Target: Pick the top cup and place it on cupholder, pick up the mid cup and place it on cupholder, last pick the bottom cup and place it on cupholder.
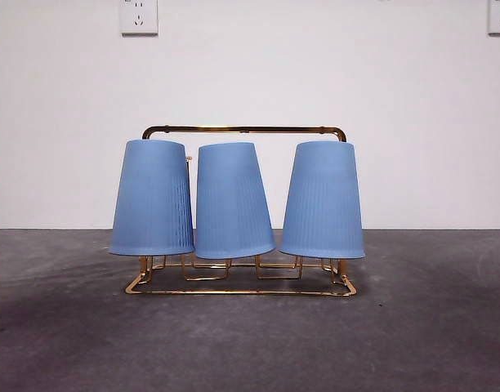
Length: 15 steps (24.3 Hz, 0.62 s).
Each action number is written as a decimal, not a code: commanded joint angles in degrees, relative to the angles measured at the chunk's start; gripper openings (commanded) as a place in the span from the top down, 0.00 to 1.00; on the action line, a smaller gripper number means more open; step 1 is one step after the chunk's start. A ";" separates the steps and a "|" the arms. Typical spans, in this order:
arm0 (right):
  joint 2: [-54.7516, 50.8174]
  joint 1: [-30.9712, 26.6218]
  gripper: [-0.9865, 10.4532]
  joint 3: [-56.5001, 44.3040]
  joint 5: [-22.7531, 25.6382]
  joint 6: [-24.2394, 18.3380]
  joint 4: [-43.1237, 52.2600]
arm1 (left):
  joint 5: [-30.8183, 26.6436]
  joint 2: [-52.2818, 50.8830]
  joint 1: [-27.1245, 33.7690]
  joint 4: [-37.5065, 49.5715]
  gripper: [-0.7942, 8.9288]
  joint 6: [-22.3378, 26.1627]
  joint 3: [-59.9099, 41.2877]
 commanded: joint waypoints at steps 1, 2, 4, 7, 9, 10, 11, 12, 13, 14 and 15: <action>-5.42 1.38 0.53 -6.27 0.11 4.11 2.49 | 0.17 0.24 -0.39 0.63 0.50 0.74 0.44; -6.75 1.51 0.53 -7.87 0.09 4.63 2.91 | 0.17 0.24 -0.39 0.63 0.50 0.76 0.44; -9.40 1.55 0.53 -10.88 0.04 5.44 3.74 | 0.17 0.24 -0.39 0.63 0.50 0.74 0.44; -11.72 1.53 0.54 -13.05 0.09 5.97 4.13 | 0.17 0.24 -0.39 0.63 0.50 0.74 0.44; -12.24 1.53 0.54 -13.20 0.09 5.95 4.13 | 0.17 0.24 -0.39 0.66 0.50 0.76 0.44; -12.26 1.53 0.54 -13.20 0.09 5.95 4.31 | 0.17 0.24 -0.39 0.66 0.50 0.76 0.44; -12.26 1.53 0.54 -13.20 0.09 5.95 4.39 | 0.17 0.24 -0.39 0.66 0.50 0.76 0.44; -12.24 1.53 0.54 -13.20 0.09 5.95 4.42 | 0.17 0.24 -0.39 0.63 0.51 0.74 0.44; -12.15 1.53 0.54 -13.20 0.09 5.95 4.37 | 0.17 0.24 -0.39 0.63 0.51 0.74 0.44; -12.09 1.53 0.54 -13.20 0.09 5.95 4.37 | 0.17 0.24 -0.39 0.63 0.52 0.74 0.44; -12.07 1.53 0.54 -13.20 0.11 5.95 4.37 | 0.17 0.24 -0.39 0.61 0.54 0.74 0.44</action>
